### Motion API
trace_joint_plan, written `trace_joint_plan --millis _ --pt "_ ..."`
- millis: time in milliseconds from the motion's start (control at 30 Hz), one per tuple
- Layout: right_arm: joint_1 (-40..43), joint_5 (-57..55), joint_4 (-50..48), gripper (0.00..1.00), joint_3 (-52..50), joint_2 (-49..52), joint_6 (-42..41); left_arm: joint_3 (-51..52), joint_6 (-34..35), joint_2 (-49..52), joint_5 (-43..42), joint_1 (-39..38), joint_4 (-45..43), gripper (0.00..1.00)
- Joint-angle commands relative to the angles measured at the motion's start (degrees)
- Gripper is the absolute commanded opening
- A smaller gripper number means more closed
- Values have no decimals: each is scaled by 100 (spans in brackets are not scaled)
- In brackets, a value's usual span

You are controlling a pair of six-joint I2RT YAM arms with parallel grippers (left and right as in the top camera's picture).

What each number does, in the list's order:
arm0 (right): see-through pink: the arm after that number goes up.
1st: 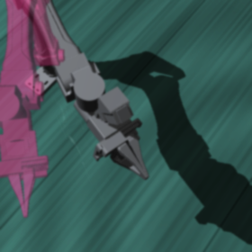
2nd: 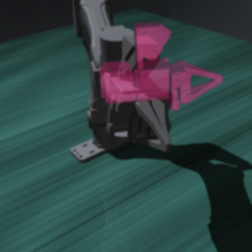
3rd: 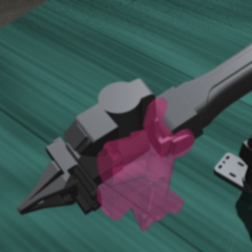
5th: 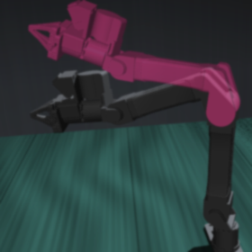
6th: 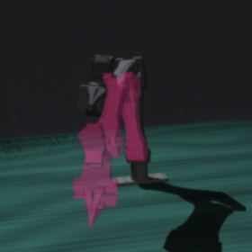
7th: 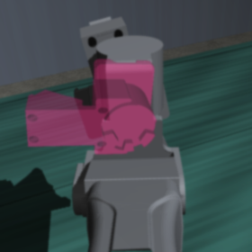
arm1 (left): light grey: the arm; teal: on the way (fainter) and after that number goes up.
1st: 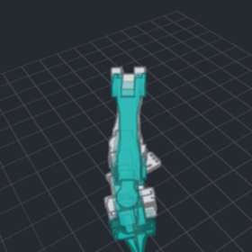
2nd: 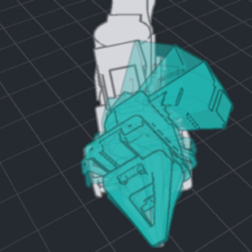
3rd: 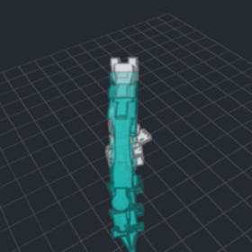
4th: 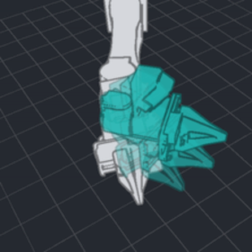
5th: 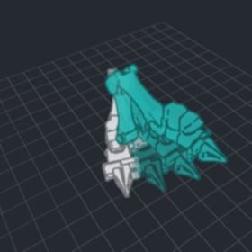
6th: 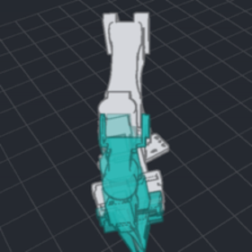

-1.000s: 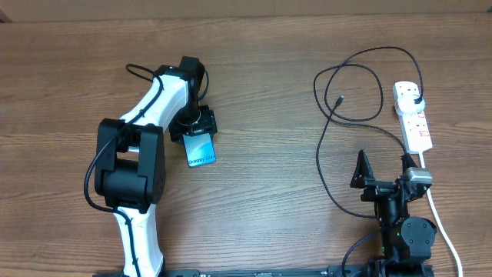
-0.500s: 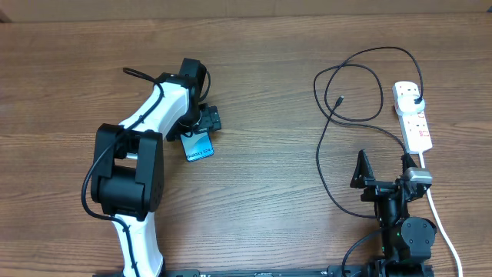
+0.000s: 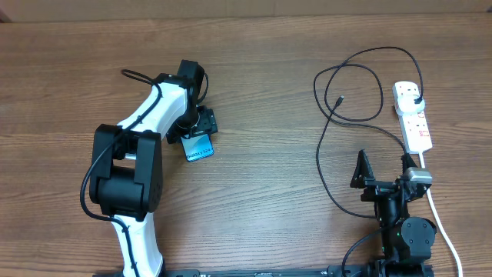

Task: Plug charger to phone and switch on socket
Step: 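Lift the phone with the left gripper and tilt it upright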

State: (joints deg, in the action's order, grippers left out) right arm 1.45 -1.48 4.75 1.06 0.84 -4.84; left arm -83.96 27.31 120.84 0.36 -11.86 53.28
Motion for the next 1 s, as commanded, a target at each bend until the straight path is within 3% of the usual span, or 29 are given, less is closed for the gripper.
trace_joint_plan --millis 0,200,433,600,833,967 --pt "-17 11 -15 100 -61 -68 24 437 57 549 -341 20 46 80" --pt "-17 11 -15 100 -63 -68 22 284 -138 549 -645 20 289 78" --pt "-17 11 -15 100 -61 -68 22 -570 -323 546 -778 20 1290 74" --pt "-17 11 -15 100 -63 -68 24 -1137 -1228 549 -2179 20 2059 72" --pt "-17 11 -15 100 -63 -68 24 -1189 -1738 546 -3021 20 2605 70" --pt "-17 11 -15 100 -63 -68 22 -1187 -2625 546 -4559 20 3075 69"
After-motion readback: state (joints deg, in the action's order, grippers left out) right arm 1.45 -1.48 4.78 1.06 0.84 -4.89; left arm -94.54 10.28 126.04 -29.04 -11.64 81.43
